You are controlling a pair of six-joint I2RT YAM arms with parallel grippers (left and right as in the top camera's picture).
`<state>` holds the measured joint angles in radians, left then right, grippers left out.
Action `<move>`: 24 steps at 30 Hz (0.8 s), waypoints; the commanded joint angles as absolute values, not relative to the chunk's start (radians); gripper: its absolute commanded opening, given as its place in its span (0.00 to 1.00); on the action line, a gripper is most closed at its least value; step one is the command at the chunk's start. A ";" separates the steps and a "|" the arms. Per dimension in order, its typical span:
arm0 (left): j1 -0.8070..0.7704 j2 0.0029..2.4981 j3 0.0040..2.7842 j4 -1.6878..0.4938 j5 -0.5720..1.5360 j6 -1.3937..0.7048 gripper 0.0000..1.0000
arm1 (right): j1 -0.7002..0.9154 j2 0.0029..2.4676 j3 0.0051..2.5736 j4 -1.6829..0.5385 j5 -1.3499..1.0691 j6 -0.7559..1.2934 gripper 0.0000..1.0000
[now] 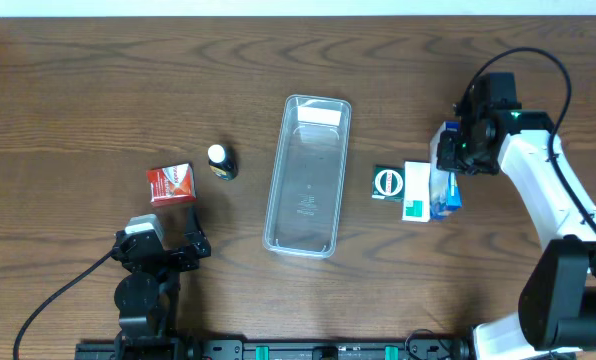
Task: Pack container
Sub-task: 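Grasp the blue Kool Fever box with the right gripper and lift, then carry the blue box over the clear container and lower it inside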
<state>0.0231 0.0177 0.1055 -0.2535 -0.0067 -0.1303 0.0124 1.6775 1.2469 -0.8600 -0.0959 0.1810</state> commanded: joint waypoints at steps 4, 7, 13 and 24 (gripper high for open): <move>0.020 0.017 0.080 -0.260 -0.010 -0.131 0.98 | 0.075 1.532 1.381 -0.849 -0.230 0.313 0.01; 0.020 0.017 0.080 -0.260 -0.010 -0.131 0.98 | 0.150 1.490 1.423 -0.823 -0.252 0.396 0.01; 0.020 0.017 0.080 -0.260 -0.010 -0.131 0.98 | 0.357 1.474 1.447 -0.740 -0.241 0.560 0.01; 0.020 0.017 0.080 -0.260 -0.010 -0.131 0.98 | 0.612 1.632 1.444 -0.657 -0.036 0.854 0.01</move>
